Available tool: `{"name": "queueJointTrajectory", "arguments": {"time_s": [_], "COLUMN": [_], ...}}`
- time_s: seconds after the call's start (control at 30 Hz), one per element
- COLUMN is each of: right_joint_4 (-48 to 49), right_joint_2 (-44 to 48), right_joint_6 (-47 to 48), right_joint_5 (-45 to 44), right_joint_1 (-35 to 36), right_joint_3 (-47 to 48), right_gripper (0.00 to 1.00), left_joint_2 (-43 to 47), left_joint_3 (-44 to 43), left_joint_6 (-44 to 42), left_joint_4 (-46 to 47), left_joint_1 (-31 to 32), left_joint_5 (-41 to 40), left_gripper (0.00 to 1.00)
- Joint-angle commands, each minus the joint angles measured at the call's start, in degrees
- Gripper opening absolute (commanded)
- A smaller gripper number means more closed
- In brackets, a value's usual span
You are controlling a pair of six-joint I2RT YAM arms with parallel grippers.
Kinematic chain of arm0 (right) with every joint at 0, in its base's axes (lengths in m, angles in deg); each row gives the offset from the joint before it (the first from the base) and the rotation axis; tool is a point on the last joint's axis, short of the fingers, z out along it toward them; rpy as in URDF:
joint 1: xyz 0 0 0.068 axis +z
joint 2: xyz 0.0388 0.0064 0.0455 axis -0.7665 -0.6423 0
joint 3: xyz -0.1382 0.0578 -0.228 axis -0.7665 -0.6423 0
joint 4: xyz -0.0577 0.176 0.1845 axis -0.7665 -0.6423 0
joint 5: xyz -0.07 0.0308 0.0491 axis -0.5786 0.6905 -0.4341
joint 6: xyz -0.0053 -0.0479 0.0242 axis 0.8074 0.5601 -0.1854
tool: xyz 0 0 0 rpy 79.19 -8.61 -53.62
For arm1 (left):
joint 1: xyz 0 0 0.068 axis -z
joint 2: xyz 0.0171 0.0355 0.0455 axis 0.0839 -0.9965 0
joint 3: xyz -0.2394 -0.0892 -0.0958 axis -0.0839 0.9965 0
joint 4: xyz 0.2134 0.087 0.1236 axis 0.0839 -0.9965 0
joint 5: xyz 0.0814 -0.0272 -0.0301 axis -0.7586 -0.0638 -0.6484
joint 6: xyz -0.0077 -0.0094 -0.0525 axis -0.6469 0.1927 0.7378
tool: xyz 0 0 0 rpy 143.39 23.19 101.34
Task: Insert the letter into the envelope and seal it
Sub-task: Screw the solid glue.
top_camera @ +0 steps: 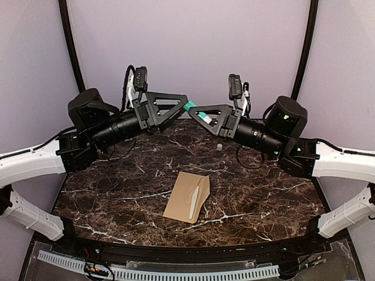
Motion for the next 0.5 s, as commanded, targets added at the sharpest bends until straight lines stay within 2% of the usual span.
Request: {"name": "queueJointTrajectory", "arguments": {"time_s": [0.0,0.07,0.23,0.47], "right_joint_4": [3.1,3.2,3.0,2.9], "right_joint_2": [-0.2,-0.5,-0.7,-0.7], "right_joint_6": [0.3,0.3,0.2,0.1], "right_joint_5": [0.8,1.0,1.2,1.1], "right_joint_1": [0.7,0.7,0.8,0.7], "right_joint_3": [1.5,1.7,1.8,1.6], "right_gripper": [0.0,0.0,0.0,0.0], "left_joint_2": [-0.1,-0.5,-1.0,-1.7], "left_joint_3": [-2.1,-2.3,-2.6,-2.6], "left_joint_6": [0.3,0.4,0.9,1.6], "left_joint_4": [2.2,2.1,2.5,2.7], "left_joint_1": [0.2,0.2,0.2,0.2], "left_joint_5": [0.3,0.6,0.8,0.9], "left_gripper": [0.78,0.73,0.52,0.38]}}
